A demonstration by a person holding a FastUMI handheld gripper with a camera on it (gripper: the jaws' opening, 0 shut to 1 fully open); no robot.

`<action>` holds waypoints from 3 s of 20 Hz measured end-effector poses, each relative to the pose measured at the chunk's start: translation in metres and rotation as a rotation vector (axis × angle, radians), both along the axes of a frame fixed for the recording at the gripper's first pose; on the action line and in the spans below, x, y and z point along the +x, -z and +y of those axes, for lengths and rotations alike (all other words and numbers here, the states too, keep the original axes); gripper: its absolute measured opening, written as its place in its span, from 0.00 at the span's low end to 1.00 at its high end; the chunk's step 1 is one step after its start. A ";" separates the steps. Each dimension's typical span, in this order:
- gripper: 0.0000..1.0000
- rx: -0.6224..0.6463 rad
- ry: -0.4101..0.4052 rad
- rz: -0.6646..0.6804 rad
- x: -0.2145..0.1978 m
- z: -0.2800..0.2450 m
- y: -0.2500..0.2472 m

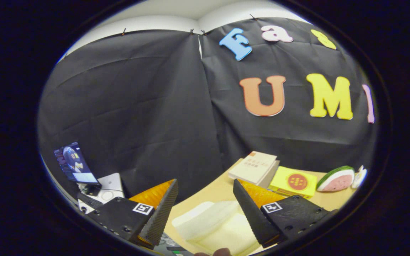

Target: Open the storage box then place both shoes into the box .Put the left shoe in first, then the right shoe, with the right side of both shoes facing outward in a uniform manner.

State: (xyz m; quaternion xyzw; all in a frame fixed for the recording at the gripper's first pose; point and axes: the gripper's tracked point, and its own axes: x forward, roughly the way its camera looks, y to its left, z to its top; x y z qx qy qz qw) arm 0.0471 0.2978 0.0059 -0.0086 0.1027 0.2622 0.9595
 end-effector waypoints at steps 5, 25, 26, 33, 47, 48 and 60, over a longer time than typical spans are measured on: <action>0.95 -0.041 0.204 -0.042 0.001 -0.145 0.011; 0.95 -0.124 0.468 0.557 0.005 -0.417 0.276; 0.95 -0.130 0.469 0.575 0.008 -0.417 0.283; 0.81 -0.076 0.560 0.740 0.031 -0.421 0.337; 0.00 0.092 0.717 0.850 0.043 -0.411 0.348; 0.00 0.120 0.728 0.860 0.041 -0.407 0.342; 0.00 0.329 0.631 0.745 0.000 -0.289 0.183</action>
